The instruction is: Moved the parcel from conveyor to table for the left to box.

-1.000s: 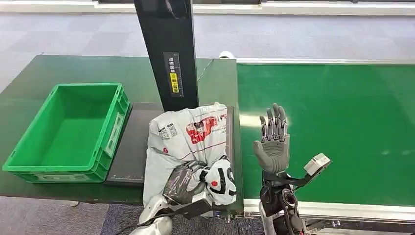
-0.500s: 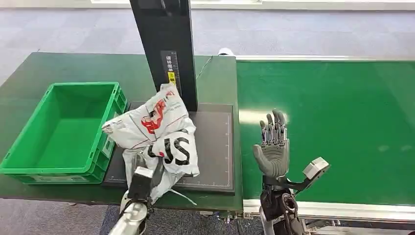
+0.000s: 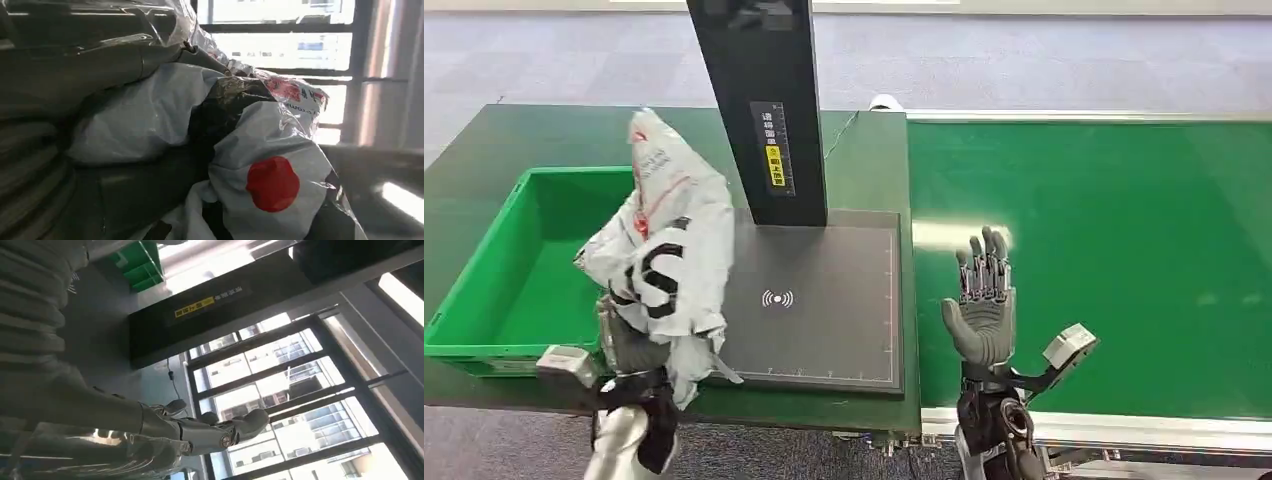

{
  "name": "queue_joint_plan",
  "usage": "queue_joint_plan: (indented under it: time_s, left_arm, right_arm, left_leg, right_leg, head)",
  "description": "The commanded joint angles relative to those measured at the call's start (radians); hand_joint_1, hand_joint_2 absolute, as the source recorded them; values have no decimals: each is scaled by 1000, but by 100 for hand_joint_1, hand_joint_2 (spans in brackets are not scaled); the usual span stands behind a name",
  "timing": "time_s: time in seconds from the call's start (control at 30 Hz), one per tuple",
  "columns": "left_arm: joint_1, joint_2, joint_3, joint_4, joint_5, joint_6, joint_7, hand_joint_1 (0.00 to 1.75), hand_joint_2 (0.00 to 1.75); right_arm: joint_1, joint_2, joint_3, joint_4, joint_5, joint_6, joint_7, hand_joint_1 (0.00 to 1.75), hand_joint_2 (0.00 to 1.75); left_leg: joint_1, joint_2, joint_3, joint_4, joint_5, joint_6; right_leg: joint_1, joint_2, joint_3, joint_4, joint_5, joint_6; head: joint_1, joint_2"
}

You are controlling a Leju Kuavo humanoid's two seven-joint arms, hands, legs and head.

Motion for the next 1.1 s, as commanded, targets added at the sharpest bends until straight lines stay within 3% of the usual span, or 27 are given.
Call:
queue_joint_plan:
  time_s: [0.03, 0.1, 0.2, 0.43, 0.57, 0.7, 0.87, 0.9, 0.97, 1.0, 1.03, 1.1]
  left_arm:
    - [-51, 5, 277, -37, 160, -140, 3, 175, 175]
    - [-85, 17, 293, -13, 148, -108, 3, 175, 175]
    - [-178, 32, 340, 52, 7, 90, 3, 175, 175]
    - [-442, 132, 319, 523, -200, 323, 3, 166, 175]
    - [-561, 163, 311, 702, -278, 375, 4, 150, 175]
    - [-712, 185, 272, 877, -381, 420, 96, 154, 175]
    - [-773, 186, 251, 948, -448, 454, 163, 154, 175]
    - [-780, 189, 250, 956, -454, 454, 174, 141, 175]
    - [-782, 197, 252, 967, -463, 454, 188, 136, 175]
    - [-780, 200, 251, 970, -467, 449, 188, 63, 175]
    - [-777, 202, 252, 970, -468, 441, 188, 9, 175]
    - [-774, 203, 254, 968, -469, 440, 186, 0, 175]
  right_arm:
    - [-32, -13, -34, 57, 9, 17, 1, 0, 175]
    - [-59, -13, -38, 86, 13, 22, 1, 0, 175]
    - [-80, -4, -42, 111, 24, 31, 1, 0, 175]
    - [-116, 12, -32, 145, 31, 34, 1, 0, 175]
    - [-111, 10, -26, 137, 25, 33, 1, 0, 175]
    - [-113, 7, -24, 136, 23, 37, 1, 0, 175]
    - [-114, 4, -23, 139, 23, 47, 1, 0, 175]
    - [-116, 5, -23, 142, 24, 48, 1, 0, 175]
    - [-124, 6, -21, 149, 25, 50, 1, 0, 175]
    - [-128, 7, -21, 153, 26, 48, 1, 0, 175]
    - [-131, 6, -22, 156, 26, 47, 1, 0, 175]
    - [-135, 6, -23, 159, 26, 45, 1, 0, 175]
  left_leg:
    - [0, 3, 0, 0, 0, 0]
    - [0, 3, 0, 0, 0, 0]
    - [1, 2, -1, 1, 1, 0]
    - [0, 0, 1, 0, 1, -1]
    - [1, -3, 0, 0, 3, -1]
    - [1, -3, -1, 1, 2, -1]
    - [0, -1, -1, 1, 2, -1]
    - [1, -1, 0, 1, 2, -1]
    - [1, 0, 0, 1, 2, -1]
    - [1, 1, 0, 1, 2, -1]
    - [0, 1, 0, 1, 2, -1]
    - [0, 2, 0, 1, 2, -1]
  right_leg:
    - [0, 2, 0, 0, 1, 0]
    - [0, 3, 0, 0, 1, 0]
    - [1, 1, -1, 0, 1, 0]
    - [0, 0, 1, 0, 1, -1]
    - [1, -3, 1, 0, 2, -1]
    - [1, -2, 0, 1, 1, -1]
    - [1, 0, 0, 0, 1, 0]
    - [1, 0, 1, 0, 1, 0]
    - [1, 0, 1, 0, 2, -1]
    - [1, 1, 0, 0, 1, -1]
    - [1, 2, 0, 0, 2, -1]
    - [1, 2, 0, 0, 2, 0]
  head:
    - [0, 0]
    - [0, 0]
    - [0, 0]
    - [0, 0]
    - [0, 0]
    - [1, 0]
    - [1, 0]
    - [1, 0]
    - [0, 0]
    - [1, 0]
    - [1, 0]
    - [1, 0]
